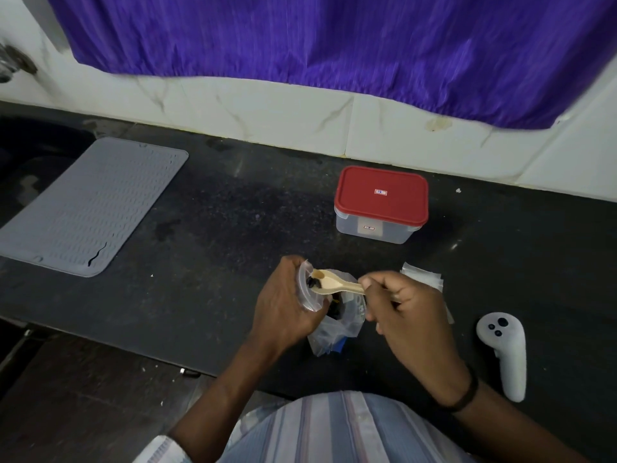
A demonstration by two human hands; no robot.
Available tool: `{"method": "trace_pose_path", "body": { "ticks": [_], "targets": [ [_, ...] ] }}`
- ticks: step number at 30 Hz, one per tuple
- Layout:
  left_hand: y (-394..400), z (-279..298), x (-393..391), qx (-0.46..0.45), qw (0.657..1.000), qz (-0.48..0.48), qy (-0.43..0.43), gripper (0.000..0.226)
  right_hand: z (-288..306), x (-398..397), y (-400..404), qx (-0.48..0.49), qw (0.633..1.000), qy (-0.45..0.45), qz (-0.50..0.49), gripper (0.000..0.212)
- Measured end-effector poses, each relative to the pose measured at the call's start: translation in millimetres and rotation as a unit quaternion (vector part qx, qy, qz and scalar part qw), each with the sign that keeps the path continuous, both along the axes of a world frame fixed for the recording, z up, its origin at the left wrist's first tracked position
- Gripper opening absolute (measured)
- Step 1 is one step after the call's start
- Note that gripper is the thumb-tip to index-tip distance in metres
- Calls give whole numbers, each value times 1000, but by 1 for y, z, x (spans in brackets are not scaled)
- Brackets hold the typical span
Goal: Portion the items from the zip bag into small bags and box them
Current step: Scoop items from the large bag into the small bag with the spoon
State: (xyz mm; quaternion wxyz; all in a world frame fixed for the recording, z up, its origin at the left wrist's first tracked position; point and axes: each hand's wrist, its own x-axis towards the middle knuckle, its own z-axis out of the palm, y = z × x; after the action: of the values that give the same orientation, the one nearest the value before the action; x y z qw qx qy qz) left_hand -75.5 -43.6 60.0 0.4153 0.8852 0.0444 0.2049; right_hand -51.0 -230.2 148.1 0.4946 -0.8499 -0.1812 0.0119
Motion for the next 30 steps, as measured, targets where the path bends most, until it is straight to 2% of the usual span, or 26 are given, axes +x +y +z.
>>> {"method": "trace_pose_path", "body": {
  "ticks": [2,4,7,9,13,15,17,19,21,25,30],
  "targets": [
    [-2,3,0,28,1000,2,-9,40,-2,2,5,-93,990,-100,41,20],
    [-3,4,0,45,999,1,-19,37,-6,4,12,-154,964,-191,99,17],
    [-5,7,-1,26,999,-13,-34,32,-7,3,19,-232,890,-349,177,11],
    [-5,7,-2,15,999,-13,-41,34,-2,2,18,-279,862,-381,186,29],
    [-1,5,-2,-39,999,4,-34,39,-5,7,7,-281,837,-429,190,33],
    [1,3,-3,-64,998,11,-23,39,-6,10,0,-252,843,-439,179,28],
    [5,1,-5,-69,997,24,-12,45,-4,9,-7,-208,867,-430,143,29],
    [7,0,-6,-78,996,37,-14,46,-9,10,-16,-179,900,-385,101,29],
    [8,2,-7,-96,994,50,-20,48,-22,13,-23,-205,920,-323,77,28],
    [7,6,-7,-115,991,57,-26,52,-59,14,-28,-328,893,-282,125,23],
    [1,12,-3,-110,993,36,-24,57,-96,9,-23,-372,890,-196,177,32]
  ]
}}
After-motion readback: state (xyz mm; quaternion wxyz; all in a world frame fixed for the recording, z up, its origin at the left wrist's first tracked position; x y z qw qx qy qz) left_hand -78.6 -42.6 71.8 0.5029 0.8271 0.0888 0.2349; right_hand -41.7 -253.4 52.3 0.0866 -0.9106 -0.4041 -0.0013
